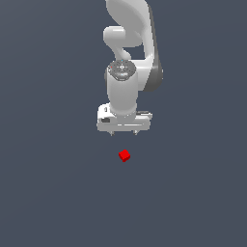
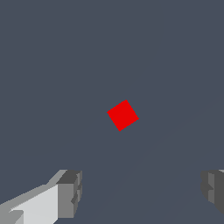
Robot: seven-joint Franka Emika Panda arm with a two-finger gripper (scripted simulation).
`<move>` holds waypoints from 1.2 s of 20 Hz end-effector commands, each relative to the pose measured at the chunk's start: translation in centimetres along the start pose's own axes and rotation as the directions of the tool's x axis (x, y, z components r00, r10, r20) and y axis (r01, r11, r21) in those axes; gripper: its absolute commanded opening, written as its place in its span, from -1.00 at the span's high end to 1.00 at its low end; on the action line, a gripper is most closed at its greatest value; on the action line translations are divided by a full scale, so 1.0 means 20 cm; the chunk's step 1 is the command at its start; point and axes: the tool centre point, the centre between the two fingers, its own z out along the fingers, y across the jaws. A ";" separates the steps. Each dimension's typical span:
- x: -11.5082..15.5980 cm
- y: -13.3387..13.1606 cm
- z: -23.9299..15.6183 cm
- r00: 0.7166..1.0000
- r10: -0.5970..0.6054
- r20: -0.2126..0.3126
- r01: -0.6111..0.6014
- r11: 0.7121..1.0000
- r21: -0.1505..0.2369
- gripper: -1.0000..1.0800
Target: Pick up the red cube and move it to a goal position.
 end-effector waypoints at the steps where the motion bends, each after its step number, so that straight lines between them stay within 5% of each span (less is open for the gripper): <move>1: 0.00 0.00 0.00 1.000 0.000 0.000 0.000 1.000 0.000 -0.92; 15: 0.05 0.01 0.18 0.990 -0.144 -0.002 0.144 0.990 -0.004 -0.92; 24: 0.13 0.01 0.48 0.928 -0.373 -0.004 0.373 0.928 -0.012 -0.92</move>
